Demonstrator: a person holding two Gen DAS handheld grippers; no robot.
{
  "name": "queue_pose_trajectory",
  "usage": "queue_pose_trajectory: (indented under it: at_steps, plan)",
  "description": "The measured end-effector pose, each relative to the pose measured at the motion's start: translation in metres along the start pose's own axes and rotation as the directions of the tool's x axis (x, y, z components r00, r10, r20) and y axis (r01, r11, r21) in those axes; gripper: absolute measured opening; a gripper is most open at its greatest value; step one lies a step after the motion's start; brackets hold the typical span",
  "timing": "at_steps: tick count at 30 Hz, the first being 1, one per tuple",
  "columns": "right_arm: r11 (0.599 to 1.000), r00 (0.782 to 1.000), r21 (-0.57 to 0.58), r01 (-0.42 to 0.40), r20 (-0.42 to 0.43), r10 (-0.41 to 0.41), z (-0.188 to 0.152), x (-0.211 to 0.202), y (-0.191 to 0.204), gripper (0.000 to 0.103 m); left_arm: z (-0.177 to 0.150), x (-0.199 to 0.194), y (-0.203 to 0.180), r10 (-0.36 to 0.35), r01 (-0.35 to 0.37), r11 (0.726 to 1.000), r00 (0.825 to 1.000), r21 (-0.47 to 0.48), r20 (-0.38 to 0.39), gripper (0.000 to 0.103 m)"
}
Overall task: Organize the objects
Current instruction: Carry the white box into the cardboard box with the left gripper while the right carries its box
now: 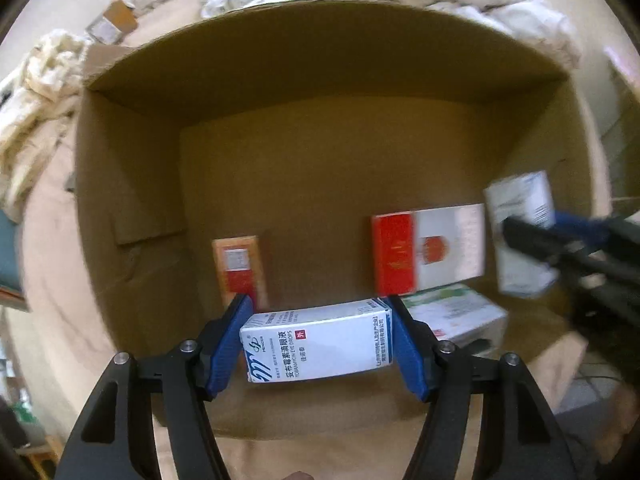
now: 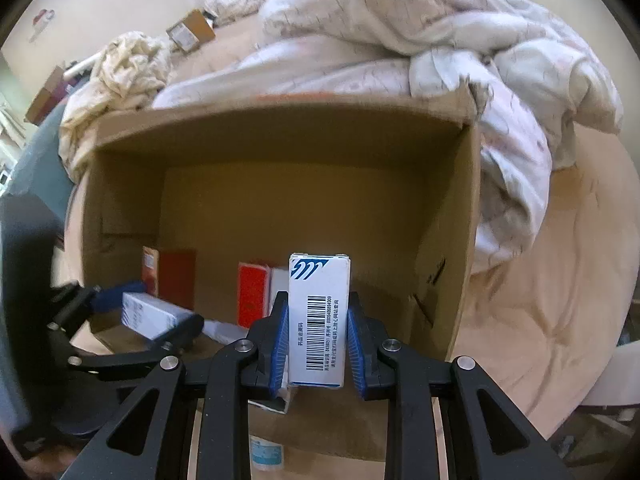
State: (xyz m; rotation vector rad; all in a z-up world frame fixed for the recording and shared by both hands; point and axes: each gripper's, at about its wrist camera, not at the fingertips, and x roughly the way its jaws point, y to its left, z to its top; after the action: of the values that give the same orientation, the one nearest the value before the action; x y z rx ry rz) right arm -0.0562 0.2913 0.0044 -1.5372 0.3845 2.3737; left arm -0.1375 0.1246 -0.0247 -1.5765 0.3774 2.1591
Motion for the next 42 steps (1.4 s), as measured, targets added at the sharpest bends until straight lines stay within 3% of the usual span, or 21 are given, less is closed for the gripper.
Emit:
queue_pose_trajectory:
  at_steps: [3,5,8,11,15,20,27,31,36,40,42]
  plan:
    - [1.000,1.000,-0.005,0.019,-0.018,-0.019,-0.003,0.004,-0.001,0.028,-0.001,0.004,-0.005,-0.121,0.121,0.993,0.992,-0.015,-0.038,0.064]
    - [0.999,0.999,-0.010,0.043,-0.015,-0.043,-0.004,0.003,-0.001,0.028,-0.002,0.013,-0.002,-0.211,0.206,0.976,0.974,-0.071,-0.080,0.064]
    - [0.998,0.998,-0.012,0.066,0.009,-0.066,-0.001,-0.002,-0.002,0.028,-0.001,0.011,0.004,-0.251,0.243,0.963,0.966,-0.113,-0.057,0.064]
    - [0.998,0.998,-0.001,0.059,0.016,-0.059,-0.001,-0.005,-0.005,0.028,-0.001,-0.008,-0.002,-0.224,0.225,0.973,0.974,-0.051,0.026,0.064]
    - [0.998,0.998,0.002,0.055,0.008,-0.055,-0.002,-0.004,-0.005,0.028,-0.003,-0.025,-0.008,-0.097,0.101,0.994,0.989,-0.030,0.109,0.064]
    - [0.998,0.998,0.000,0.058,0.009,-0.058,-0.004,-0.004,-0.004,0.028,0.007,-0.038,0.007,0.035,-0.025,0.998,0.985,-0.060,0.171,0.064]
    - [0.999,0.999,0.027,0.040,0.019,-0.040,-0.003,-0.008,-0.006,0.028,0.019,-0.043,0.054,0.032,0.001,0.981,0.986,-0.194,0.166,0.064]
    - [0.999,1.000,0.043,0.020,0.001,-0.020,-0.003,-0.004,-0.007,0.028,0.021,-0.031,0.052,0.038,-0.014,0.982,0.991,-0.187,0.126,0.064]
    - [0.998,0.999,0.044,0.038,-0.005,-0.038,-0.003,-0.002,-0.005,0.028,0.011,-0.007,0.039,0.092,-0.087,0.985,0.995,-0.152,0.026,0.064]
    - [0.996,0.997,0.044,0.074,-0.012,-0.073,-0.002,0.001,-0.007,0.028,0.008,0.010,0.024,0.040,-0.041,0.994,0.999,-0.097,-0.011,0.063]
    - [0.997,0.998,0.054,0.063,-0.028,-0.062,-0.002,0.004,-0.008,0.028,0.007,0.023,0.010,-0.055,0.052,0.998,0.997,-0.041,-0.061,0.063]
